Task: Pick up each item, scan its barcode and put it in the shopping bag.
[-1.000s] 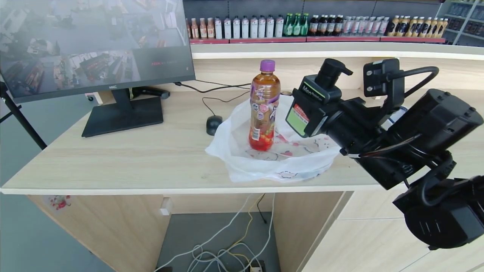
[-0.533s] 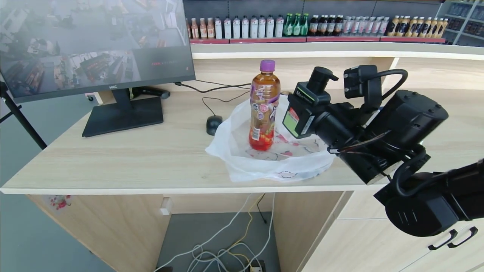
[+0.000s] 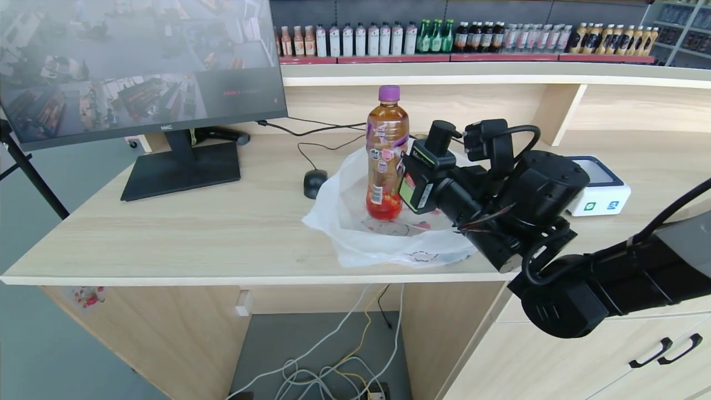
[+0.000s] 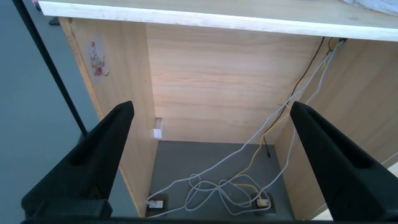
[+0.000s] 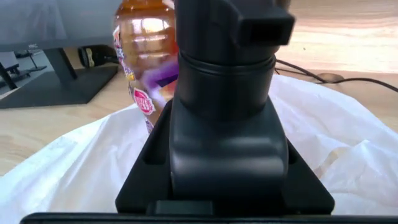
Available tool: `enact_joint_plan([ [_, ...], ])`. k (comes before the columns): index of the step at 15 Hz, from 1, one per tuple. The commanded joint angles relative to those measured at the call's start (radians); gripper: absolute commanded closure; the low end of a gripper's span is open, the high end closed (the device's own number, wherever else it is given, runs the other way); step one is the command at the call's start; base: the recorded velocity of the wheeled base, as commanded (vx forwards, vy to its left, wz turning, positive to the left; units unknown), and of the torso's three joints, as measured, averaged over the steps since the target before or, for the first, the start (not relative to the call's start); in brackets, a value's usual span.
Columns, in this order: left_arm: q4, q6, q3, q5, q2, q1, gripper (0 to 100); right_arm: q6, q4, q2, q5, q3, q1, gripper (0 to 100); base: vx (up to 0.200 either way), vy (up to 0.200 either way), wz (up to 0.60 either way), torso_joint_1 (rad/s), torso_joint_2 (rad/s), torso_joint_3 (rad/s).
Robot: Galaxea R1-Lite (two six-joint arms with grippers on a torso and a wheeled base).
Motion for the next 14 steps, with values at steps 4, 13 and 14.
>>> enact_joint_plan([
  [4, 0.000, 0.000, 0.000, 0.000, 0.000, 0.000, 0, -0.003, -0.001, 0.017, 0.000, 0.004, -0.008, 100, 0.000, 0.000, 0.00, 0.000, 0.00, 0.000],
  [13, 0.000, 0.000, 0.000, 0.000, 0.000, 0.000, 0, -0.006, -0.003, 0.035, -0.026, 0.025, -0.031, 100, 0.000, 0.000, 0.00, 0.000, 0.00, 0.000],
  [14, 0.002, -0.002, 0.000, 0.000, 0.000, 0.000, 0, -0.007, -0.003, 0.038, -0.026, 0.027, -0.031, 100, 0.000, 0.000, 0.00, 0.000, 0.00, 0.000],
])
